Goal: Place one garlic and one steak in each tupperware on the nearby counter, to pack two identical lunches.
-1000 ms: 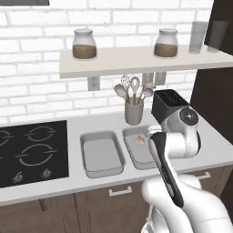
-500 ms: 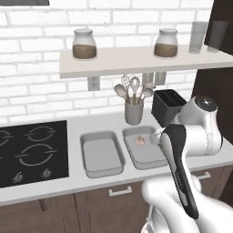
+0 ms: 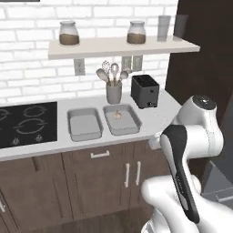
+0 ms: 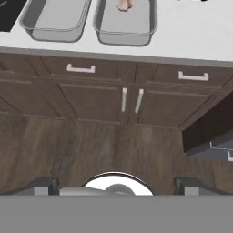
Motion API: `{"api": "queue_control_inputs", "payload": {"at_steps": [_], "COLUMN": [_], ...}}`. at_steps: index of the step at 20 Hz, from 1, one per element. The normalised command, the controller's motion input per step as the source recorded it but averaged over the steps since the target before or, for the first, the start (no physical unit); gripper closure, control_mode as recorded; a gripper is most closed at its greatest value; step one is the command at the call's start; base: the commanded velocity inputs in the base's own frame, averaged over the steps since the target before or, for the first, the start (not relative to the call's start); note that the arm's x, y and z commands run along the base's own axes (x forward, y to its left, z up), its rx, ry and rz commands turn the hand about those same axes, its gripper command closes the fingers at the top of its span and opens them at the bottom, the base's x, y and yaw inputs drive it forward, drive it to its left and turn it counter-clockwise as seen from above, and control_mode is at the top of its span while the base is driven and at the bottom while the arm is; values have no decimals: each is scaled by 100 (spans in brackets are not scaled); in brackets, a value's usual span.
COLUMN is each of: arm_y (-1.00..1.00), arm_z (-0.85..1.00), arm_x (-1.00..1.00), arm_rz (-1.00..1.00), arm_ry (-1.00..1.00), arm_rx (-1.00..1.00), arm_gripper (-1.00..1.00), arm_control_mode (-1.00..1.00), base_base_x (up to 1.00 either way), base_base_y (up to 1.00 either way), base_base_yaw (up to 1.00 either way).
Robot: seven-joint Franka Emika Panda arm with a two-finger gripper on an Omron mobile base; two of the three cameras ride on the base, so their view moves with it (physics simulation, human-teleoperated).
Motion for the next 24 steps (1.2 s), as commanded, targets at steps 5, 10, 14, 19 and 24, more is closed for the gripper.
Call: {"api": "queue_control_inputs", "payload": {"at_steps": [5,10,14,19,24], "arm_y": [0,0,0,0,0], "arm_z": [0,0,0,0,0], "arm_x": [0,0,0,0,0], "arm_rz": [0,0,0,0,0], "arm_ry": [0,0,0,0,0], "arm_rx": [0,0,0,0,0], "arm_gripper": [-100,-100,-100,-100,-100], "arm_control_mode": [100,100,100,100,100], "base_base_x": [-98,-54,-3,11,39], "base_base_y": [-78,-76,-89,-95,-68], "base_base_yaw": [-25,-32,-37,-37,-48]}}
